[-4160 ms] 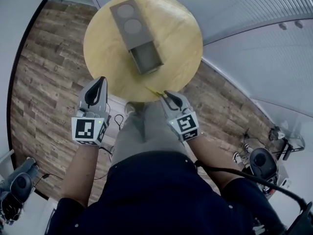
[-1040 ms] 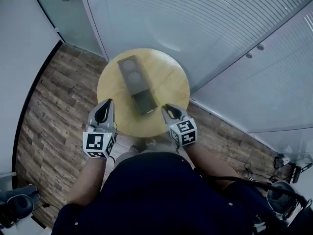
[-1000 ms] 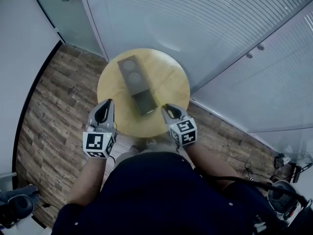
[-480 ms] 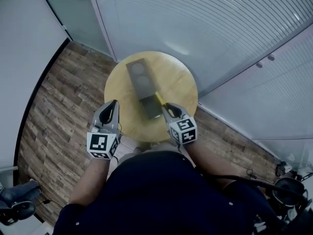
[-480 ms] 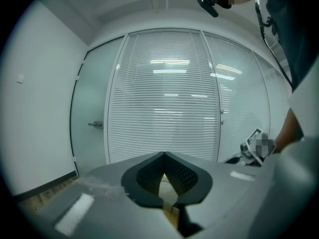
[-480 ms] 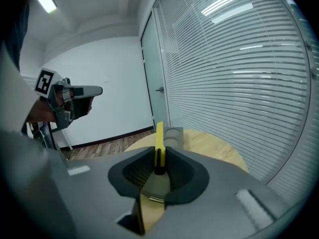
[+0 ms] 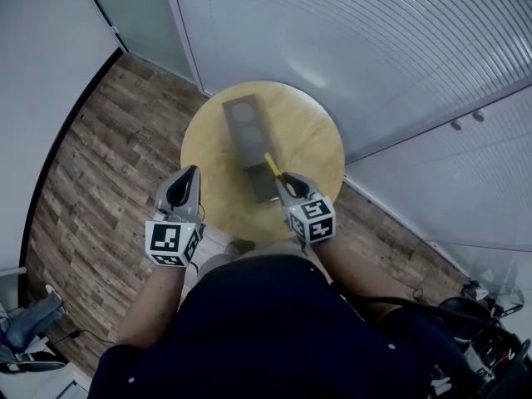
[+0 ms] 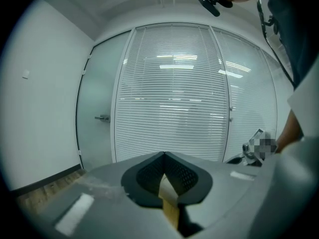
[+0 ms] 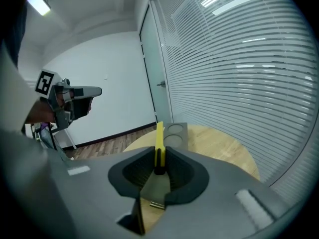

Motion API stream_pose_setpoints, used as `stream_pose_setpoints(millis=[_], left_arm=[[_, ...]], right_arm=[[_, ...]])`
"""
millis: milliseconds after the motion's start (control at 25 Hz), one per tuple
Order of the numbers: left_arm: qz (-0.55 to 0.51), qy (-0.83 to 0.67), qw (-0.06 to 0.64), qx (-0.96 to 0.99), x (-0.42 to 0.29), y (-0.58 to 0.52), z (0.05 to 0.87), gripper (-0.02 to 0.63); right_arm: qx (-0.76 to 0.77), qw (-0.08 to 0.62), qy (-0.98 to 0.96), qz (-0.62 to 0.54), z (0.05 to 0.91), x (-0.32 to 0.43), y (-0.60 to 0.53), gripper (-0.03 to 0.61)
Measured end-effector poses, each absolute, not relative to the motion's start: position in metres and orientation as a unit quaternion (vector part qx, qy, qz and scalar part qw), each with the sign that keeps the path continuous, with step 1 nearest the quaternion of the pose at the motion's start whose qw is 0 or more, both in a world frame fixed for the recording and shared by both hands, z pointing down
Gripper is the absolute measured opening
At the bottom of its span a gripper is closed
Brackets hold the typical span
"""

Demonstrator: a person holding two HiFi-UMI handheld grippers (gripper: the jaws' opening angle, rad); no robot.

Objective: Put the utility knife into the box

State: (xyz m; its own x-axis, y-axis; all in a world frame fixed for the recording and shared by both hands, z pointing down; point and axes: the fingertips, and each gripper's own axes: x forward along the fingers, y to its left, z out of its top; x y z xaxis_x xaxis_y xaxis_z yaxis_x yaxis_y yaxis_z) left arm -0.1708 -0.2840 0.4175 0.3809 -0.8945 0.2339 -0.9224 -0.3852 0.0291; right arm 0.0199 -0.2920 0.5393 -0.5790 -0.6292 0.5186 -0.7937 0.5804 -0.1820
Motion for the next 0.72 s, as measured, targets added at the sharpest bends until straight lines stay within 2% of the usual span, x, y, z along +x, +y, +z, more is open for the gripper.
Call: stream_pose_setpoints(millis=[720], left_arm=[[0.112,-0.541,0.125,0.824,-0.165,-0.298,0.481,0.003]], right_arm=[[0.387,0.248,-0.853,0.245,0.605,0.014,-0.292,0.074]])
